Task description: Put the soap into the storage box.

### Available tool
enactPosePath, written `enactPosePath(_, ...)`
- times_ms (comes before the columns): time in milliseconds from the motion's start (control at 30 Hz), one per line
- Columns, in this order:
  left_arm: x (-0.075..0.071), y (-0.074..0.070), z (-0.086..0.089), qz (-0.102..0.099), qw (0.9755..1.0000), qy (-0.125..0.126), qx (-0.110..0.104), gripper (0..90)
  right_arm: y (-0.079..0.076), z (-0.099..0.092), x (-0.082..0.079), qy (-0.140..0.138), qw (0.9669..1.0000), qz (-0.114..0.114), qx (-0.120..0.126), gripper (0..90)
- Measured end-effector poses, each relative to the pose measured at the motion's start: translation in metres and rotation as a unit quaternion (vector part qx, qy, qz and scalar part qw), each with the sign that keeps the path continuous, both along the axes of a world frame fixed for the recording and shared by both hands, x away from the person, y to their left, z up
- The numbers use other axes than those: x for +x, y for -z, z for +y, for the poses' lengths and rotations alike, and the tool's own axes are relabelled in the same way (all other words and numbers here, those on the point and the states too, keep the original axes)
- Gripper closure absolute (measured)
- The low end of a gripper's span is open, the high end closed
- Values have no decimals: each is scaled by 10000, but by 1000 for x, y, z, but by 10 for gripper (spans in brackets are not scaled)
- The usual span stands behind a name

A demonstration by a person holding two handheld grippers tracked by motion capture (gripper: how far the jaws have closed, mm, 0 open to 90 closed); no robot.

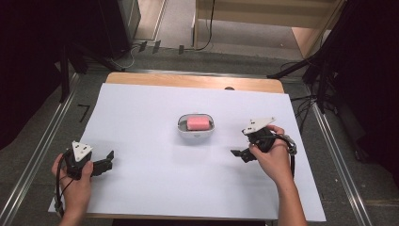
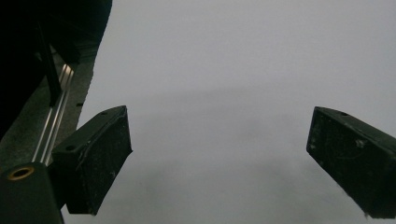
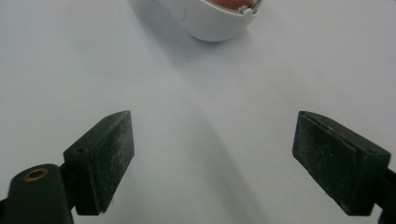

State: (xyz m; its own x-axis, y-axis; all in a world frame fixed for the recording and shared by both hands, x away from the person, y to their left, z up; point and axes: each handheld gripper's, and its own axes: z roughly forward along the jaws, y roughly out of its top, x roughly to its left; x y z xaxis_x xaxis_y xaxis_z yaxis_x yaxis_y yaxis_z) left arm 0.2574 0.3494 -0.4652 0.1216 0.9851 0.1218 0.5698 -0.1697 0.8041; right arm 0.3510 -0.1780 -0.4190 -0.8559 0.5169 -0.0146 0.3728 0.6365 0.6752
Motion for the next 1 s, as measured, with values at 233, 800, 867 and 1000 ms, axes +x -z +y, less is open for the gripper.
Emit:
enactPosePath(233,0,0,0,0,10000,2,-1,71,8,-19,-13,220,9997,-35,110,139)
enactPosePath(800,-1,0,-1,-15,10000,6,47,71,29,-61,-42,585,9975,-91,390,138)
enactPosePath(867,-1,0,-1,-21,10000,8,51,71,31,-67,-45,603,9973,-108,408,138)
enactPosePath(1000,-1,0,-1,-34,10000,13,70,71,36,-78,-53,745,9958,-118,515,138)
